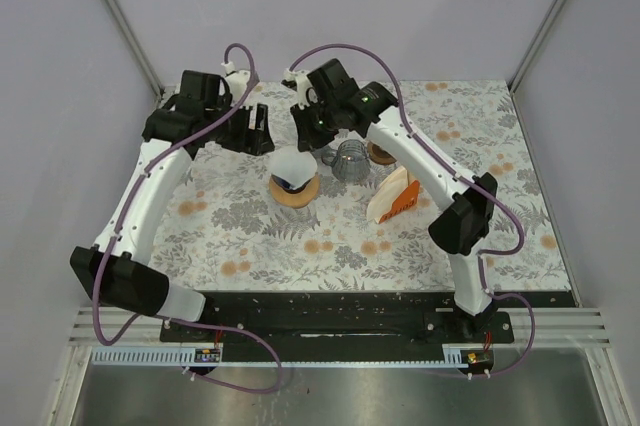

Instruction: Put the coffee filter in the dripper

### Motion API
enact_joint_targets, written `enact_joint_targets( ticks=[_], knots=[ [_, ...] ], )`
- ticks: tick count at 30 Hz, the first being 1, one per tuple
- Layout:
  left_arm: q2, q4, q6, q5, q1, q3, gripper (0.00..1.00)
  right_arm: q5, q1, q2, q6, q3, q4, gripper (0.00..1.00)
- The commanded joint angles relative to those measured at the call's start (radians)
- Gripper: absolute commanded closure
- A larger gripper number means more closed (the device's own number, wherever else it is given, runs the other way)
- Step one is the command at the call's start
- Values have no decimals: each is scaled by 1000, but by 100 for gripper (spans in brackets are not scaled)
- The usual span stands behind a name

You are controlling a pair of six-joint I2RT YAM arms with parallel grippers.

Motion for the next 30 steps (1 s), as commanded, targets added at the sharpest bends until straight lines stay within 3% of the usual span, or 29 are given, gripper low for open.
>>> enact_joint_targets(
  ticks=[1,5,15,30],
  knots=[
    [-70,90,-104,66,57,-29,25,-42,28,0,5,-14,31,92],
    [-84,126,-181,84,92,-88,25,34,68,34,-8,-20,-9,100],
    [-64,175,-279,145,107,-192,25,189,123,124,-27,-11,-72,100],
    [-73,251,-348,240,127,-316,42,337,180,235,-47,44,-141,100]
  ],
)
